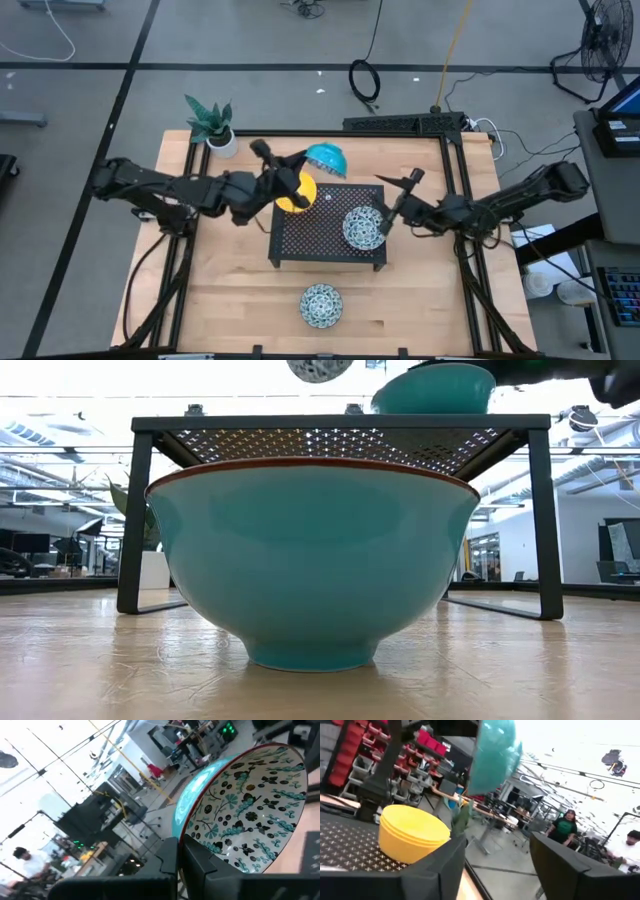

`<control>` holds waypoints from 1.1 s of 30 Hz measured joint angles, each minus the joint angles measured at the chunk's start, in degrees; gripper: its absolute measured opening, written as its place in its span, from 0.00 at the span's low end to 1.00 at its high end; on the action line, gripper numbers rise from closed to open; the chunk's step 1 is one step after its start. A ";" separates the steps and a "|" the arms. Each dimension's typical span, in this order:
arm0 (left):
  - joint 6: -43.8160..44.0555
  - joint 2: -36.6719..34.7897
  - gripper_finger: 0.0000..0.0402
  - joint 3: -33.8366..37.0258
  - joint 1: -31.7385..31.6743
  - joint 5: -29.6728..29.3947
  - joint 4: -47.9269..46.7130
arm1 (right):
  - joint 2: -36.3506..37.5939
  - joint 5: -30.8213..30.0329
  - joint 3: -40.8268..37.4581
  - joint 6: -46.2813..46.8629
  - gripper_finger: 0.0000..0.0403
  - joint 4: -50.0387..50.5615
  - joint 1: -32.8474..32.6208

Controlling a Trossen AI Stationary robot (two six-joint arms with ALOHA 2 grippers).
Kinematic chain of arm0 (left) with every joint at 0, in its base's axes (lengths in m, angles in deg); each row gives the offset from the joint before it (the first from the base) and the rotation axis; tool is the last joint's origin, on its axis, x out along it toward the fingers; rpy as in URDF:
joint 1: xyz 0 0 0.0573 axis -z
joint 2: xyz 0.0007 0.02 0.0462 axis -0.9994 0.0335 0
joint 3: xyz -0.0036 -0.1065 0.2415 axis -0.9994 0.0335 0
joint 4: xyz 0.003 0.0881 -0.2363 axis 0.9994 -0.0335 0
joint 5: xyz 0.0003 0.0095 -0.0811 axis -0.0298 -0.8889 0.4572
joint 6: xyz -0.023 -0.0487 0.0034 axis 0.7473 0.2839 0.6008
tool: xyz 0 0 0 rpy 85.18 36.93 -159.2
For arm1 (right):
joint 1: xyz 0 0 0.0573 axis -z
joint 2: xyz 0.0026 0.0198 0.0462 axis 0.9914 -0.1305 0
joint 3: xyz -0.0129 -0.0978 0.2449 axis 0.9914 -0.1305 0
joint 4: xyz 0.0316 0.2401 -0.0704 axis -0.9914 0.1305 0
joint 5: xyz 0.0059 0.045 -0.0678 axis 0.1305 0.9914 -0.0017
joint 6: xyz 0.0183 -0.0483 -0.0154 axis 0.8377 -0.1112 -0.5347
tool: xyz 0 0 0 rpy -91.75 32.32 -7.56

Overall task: Pick & Place Mini bowls
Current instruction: Stack the left white patterned bowl on top of the white patterned bowl

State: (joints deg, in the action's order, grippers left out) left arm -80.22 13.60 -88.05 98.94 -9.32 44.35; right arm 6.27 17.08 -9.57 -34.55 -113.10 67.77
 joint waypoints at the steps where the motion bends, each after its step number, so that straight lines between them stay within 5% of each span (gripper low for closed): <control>1: -0.92 0.45 0.02 0.00 -0.58 0.02 0.37 | -1.09 0.13 0.96 0.53 0.55 -0.04 0.38; 8: -5.30 3.69 0.02 0.02 -2.23 0.28 4.72 | -9.08 -0.26 9.45 2.29 0.69 -0.39 3.53; 18: -5.92 4.28 0.02 0.02 -2.15 0.84 6.25 | -15.90 -0.28 16.09 3.77 0.64 -1.32 6.16; 25: -5.33 4.25 0.02 0.02 -2.07 1.72 6.10 | -16.27 0.22 16.23 3.57 0.50 -3.91 8.35; 33: -0.65 4.25 0.05 0.02 -1.39 1.24 5.74 | -16.15 -1.38 16.43 1.13 0.14 -6.67 9.56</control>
State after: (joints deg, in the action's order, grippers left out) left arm -80.87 17.85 -88.03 97.56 -8.09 50.09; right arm -9.88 15.70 6.86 -33.42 -119.76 77.32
